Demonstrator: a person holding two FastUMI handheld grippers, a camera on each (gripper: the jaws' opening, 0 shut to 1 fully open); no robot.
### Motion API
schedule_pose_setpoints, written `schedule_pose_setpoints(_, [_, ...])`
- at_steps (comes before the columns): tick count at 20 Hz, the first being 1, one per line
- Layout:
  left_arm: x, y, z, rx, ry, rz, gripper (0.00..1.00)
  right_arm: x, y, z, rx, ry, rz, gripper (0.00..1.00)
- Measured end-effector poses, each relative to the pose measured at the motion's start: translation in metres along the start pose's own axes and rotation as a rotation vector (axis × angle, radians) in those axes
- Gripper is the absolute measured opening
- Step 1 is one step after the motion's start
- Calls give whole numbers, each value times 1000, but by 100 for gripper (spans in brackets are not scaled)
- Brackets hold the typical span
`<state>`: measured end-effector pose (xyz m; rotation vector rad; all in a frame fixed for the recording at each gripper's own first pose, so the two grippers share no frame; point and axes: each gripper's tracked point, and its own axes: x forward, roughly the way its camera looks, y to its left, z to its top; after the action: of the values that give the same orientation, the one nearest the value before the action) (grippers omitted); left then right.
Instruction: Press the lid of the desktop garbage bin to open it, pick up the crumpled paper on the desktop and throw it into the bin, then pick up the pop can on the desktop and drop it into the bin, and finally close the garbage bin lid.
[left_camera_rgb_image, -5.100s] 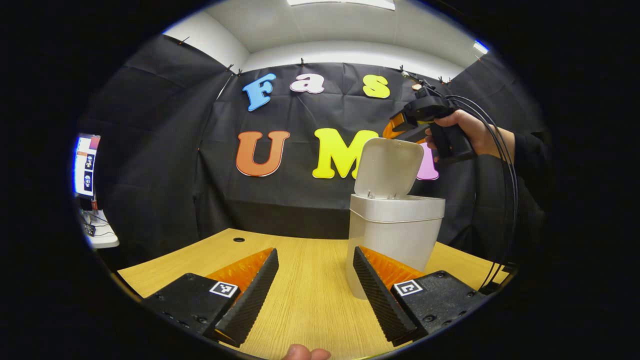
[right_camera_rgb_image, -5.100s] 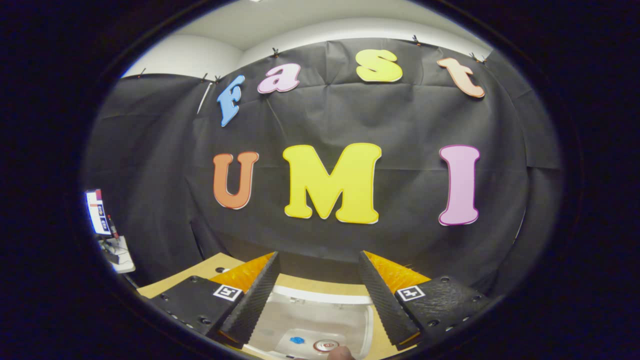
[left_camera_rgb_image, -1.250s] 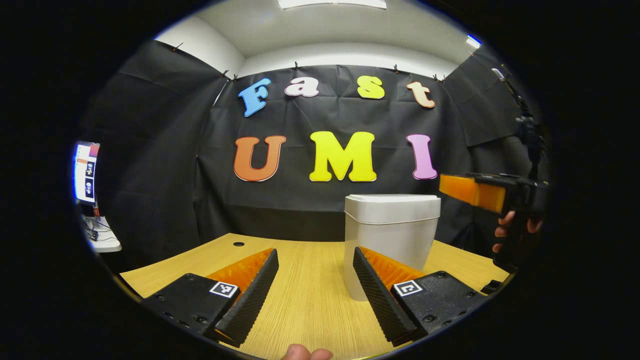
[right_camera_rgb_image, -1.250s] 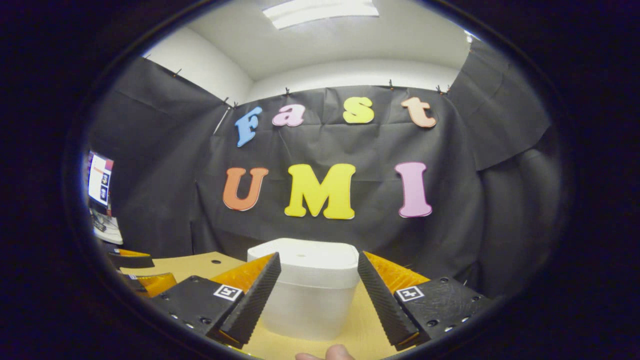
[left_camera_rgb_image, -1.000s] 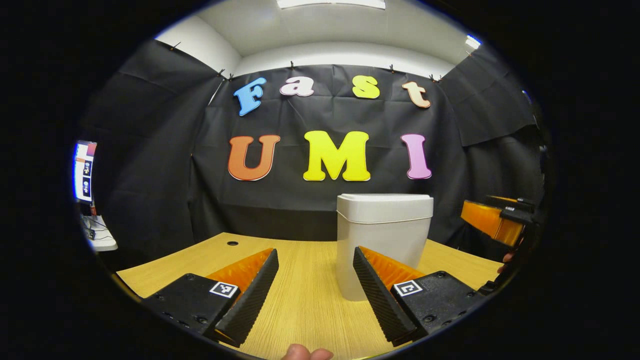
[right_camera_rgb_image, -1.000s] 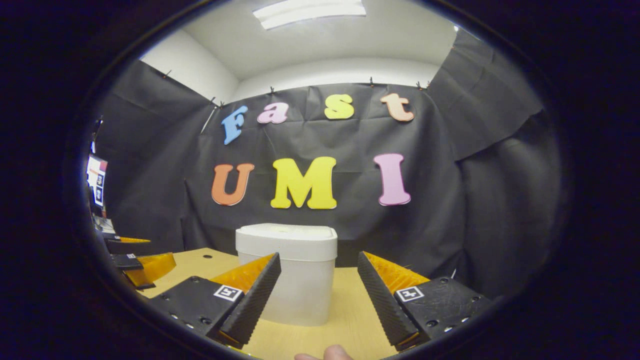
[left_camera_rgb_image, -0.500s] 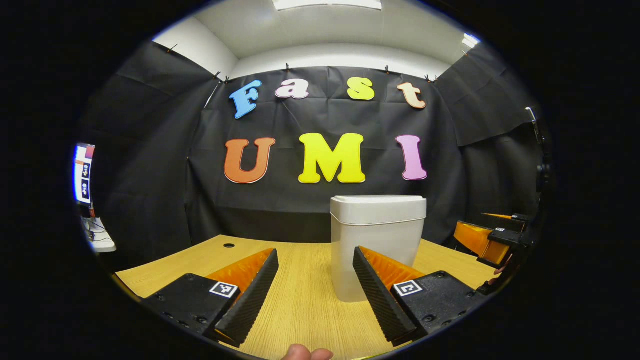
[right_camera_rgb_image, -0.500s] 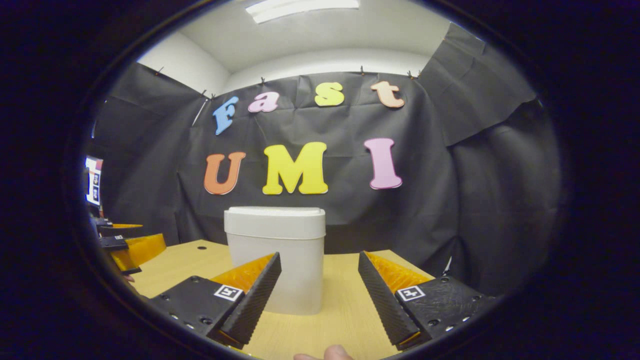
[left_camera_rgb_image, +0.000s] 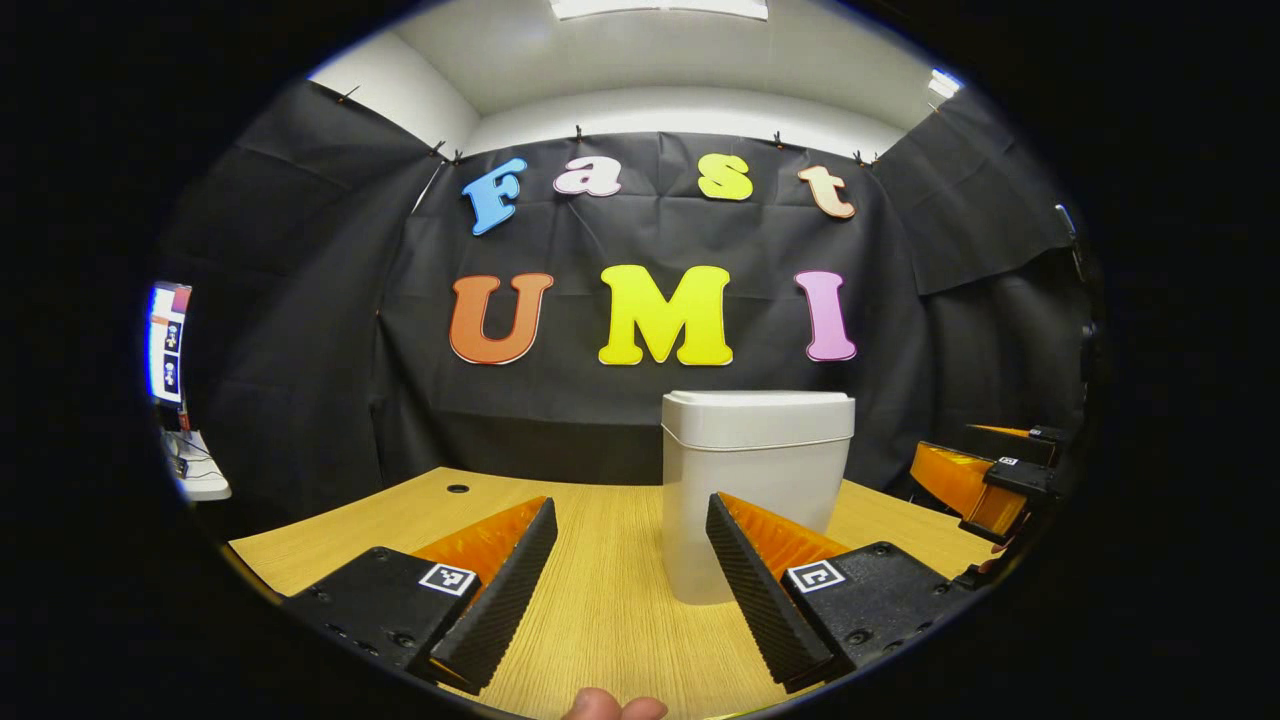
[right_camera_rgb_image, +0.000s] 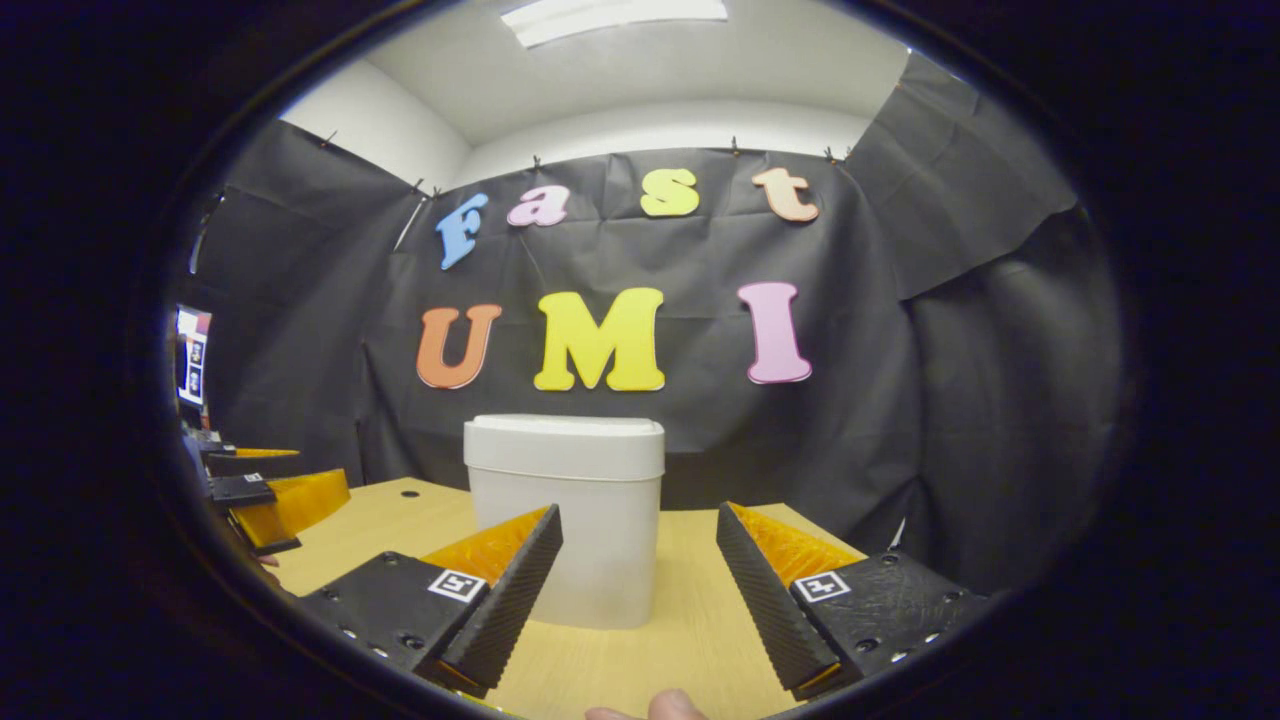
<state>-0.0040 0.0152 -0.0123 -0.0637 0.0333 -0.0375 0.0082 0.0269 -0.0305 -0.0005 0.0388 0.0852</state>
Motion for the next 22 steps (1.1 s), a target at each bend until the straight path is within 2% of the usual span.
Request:
schedule_pose_setpoints(10, [-3, -2, 3, 0, -9, -2, 96, -8, 0, 9, -9, -20, -15, 96])
schedule_pose_setpoints(22, [-4, -4, 6, -4, -21, -6, 96, -16, 11, 12, -17, -32, 2, 95])
